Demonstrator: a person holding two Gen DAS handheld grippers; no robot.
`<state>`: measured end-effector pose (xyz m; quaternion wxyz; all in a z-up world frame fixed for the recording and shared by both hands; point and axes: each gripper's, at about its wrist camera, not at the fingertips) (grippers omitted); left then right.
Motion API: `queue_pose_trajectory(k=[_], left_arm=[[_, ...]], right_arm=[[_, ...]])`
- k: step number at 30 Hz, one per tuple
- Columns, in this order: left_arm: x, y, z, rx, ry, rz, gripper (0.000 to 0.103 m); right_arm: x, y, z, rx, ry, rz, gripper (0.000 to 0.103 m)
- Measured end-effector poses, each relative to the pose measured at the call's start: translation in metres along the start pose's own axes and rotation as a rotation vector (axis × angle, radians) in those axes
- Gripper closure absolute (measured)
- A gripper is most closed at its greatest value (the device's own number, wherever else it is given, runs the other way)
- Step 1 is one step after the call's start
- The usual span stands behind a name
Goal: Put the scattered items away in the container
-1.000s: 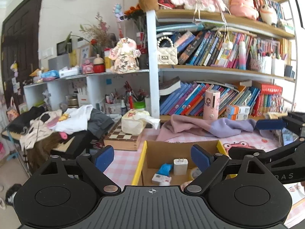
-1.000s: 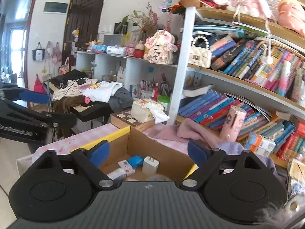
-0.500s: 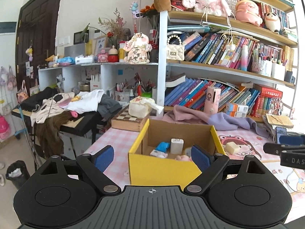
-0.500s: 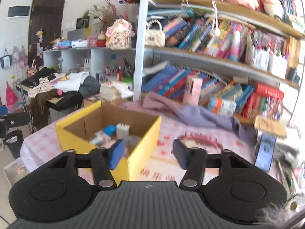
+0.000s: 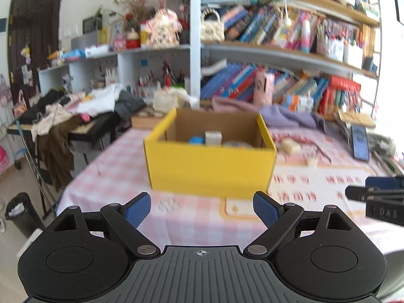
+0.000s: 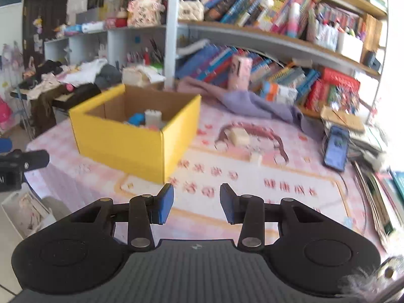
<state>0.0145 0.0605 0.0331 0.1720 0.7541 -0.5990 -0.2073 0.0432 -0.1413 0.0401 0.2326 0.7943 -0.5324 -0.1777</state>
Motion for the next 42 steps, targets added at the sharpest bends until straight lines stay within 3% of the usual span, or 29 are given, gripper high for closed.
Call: queue_pose_trajectory(k=[11, 23, 32, 42], left_arm=[[0.018, 0.009, 0.007, 0.023, -0.101, 0.035, 0.013], [0.014, 0.004, 0.01, -0.03, -0.074, 0.024, 0.013], [0.029, 0.002, 0.006, -0.024, -0.101, 0.072, 0.013], [0.067, -0.004, 0.007, -0.039, -0.19, 0.179, 0.013]], right_arm=[[0.011, 0.012, 0.015, 0.014, -0.084, 0.041, 0.064], [0.005, 0.007, 0.013, -0.017, -0.065, 0.014, 0.064], [0.017, 0.012, 0.014, -0.014, 0.01, 0.054, 0.065], [0.045, 0.026, 0.032, -0.04, -0.103, 0.12, 0.065]])
Point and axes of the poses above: each gripper's, at about its wrist camera, not at the fingertips, and y roughly against the way its jaws point, x to its right, z to its underside, and after that the axes turned 11 degrees about -z, right-handed
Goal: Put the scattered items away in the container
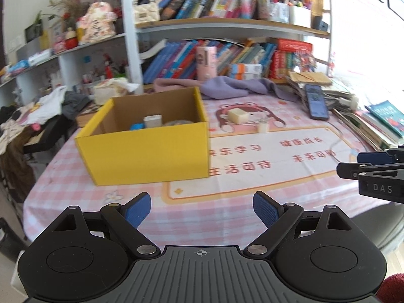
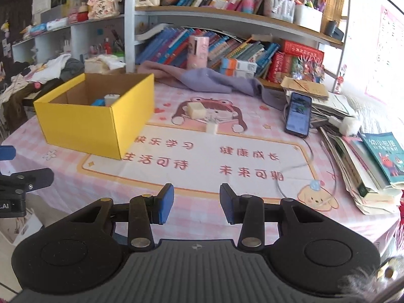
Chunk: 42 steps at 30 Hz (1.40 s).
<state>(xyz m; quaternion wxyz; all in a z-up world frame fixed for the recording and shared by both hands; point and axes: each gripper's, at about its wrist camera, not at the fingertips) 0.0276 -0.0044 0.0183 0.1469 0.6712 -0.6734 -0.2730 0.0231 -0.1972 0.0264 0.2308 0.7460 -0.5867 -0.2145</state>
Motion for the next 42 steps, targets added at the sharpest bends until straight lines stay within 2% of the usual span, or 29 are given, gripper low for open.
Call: queue_pose_trajectory(k=[12, 18, 34, 42], left_arm=[[0.035, -0.016, -0.011, 0.006, -0.057, 0.098, 0.013], [0.047, -0.026, -0.017, 0.005, -0.066, 0.124, 0.013], [0.079, -0.062, -0.035, 0.01, -0.102, 0.168, 0.013], [0.107, -0.095, -0.055, -0.026, -0.098, 0.166, 0.014]], right_arm=[[0.031, 0.005, 0.006, -0.009, -0.055, 0.08, 0.065], [0.045, 0.002, 0.004, -0.014, -0.07, 0.104, 0.065], [0.077, -0.035, -0.012, -0.044, -0.075, 0.097, 0.065], [0.11, -0.069, -0.033, -0.076, -0.056, 0.061, 0.065]])
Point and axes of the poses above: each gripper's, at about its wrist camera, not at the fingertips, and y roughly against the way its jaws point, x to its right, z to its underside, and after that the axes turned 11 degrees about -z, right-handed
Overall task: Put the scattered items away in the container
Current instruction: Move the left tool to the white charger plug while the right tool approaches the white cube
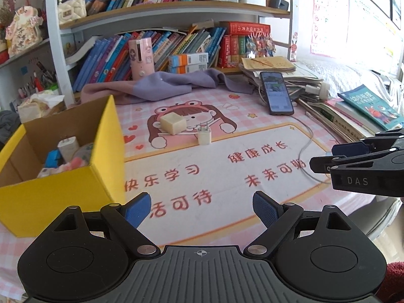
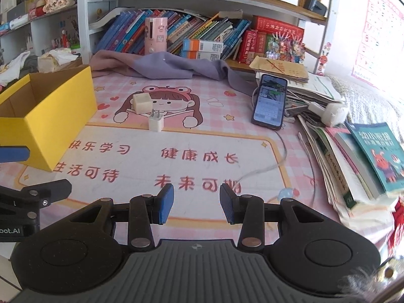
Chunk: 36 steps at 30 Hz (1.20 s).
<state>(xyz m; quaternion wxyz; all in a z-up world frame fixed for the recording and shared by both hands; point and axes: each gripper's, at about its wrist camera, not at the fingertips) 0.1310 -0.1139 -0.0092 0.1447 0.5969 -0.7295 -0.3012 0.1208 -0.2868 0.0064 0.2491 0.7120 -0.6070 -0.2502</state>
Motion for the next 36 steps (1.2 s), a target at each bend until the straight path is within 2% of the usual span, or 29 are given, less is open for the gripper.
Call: queue_pose_trajectory(k=[16, 21, 36], left_arm=[[0.047, -0.061, -0.049, -0.068, 0.061, -0.072, 0.014], [0.055, -0.077, -0.061, -0.08, 0.063, -0.101, 0.02], [0.063, -0.131, -0.091, -0.077, 0.052, -0.133, 0.024]], right_arm=[[0.071, -0.059, -0.051, -0.051, 0.074, -0.122, 0.065], [0.089, -0.077, -0.063, -0.058, 0.071, -0.161, 0.065], [0.116, -0.125, -0.098, -0.059, 0.039, -0.208, 0.064]])
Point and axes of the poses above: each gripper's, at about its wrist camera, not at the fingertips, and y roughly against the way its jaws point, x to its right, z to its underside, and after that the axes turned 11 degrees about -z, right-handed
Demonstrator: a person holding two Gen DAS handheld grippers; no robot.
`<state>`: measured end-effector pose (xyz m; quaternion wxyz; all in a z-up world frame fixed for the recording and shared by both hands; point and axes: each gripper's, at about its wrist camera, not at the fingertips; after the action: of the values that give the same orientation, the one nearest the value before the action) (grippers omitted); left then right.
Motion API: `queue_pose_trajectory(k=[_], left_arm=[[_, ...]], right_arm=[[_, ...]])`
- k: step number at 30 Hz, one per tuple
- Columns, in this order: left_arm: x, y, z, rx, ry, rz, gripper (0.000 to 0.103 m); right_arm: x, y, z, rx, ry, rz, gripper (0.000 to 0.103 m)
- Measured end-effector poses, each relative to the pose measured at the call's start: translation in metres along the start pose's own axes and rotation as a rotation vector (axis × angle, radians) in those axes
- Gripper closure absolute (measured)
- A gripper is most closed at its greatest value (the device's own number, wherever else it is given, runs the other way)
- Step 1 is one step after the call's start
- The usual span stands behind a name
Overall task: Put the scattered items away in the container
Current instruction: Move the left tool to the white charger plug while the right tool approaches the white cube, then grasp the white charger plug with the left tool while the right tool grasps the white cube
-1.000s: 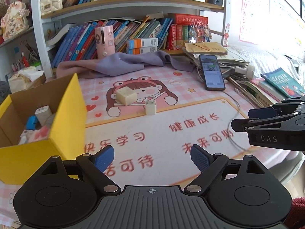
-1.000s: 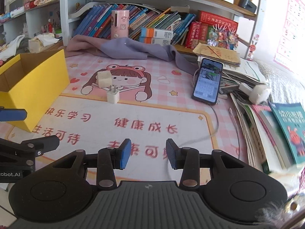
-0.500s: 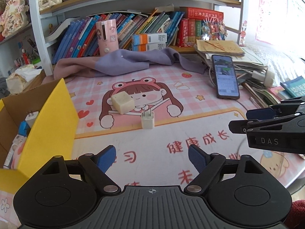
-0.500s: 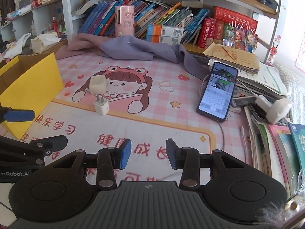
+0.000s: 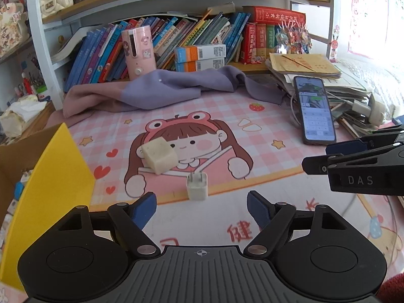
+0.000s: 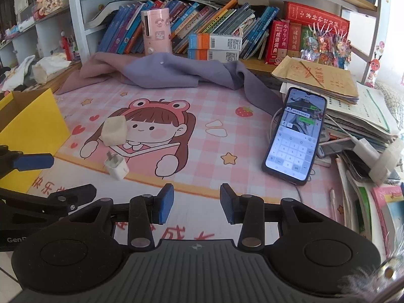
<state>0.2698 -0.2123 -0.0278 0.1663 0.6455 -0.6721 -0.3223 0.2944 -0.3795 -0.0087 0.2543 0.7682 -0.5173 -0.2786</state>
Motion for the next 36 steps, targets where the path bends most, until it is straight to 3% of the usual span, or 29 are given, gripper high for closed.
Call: queue_pose_trajectory(k=[6, 17, 25, 30, 36], left_arm=[[0.002, -0.034, -0.007, -0.031, 0.013, -0.004, 0.035], [0.008, -0.08, -0.012, -0.098, 0.054, 0.011, 0.045], [0.01, -0.092, -0.012, -0.12, 0.071, 0.019, 0.055], [0.01, -0.096, -0.01, -0.115, 0.072, 0.002, 0.077], [-0.008, -0.081, -0.008, -0.105, 0.098, -0.005, 0.077]], right_arm=[[0.003, -0.02, -0.013, -0.012, 0.007, -0.024, 0.064], [0.009, -0.044, -0.034, -0.012, 0.016, -0.041, 0.064], [0.011, -0.051, -0.038, -0.026, 0.02, -0.041, 0.064], [0.011, -0.053, -0.041, -0.023, 0.027, -0.042, 0.064], [0.006, -0.06, -0.042, -0.021, 0.017, -0.057, 0.064]])
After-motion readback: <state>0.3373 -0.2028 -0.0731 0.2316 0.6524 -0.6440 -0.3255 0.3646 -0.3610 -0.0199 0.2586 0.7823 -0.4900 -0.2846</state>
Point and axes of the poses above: each gripper's, at about its wrist camera, not at the fingertips, and y roughly against the way its jaws point, x to its right, z to its underside, and after that the axes turned 11 degrees about -z, right-handed
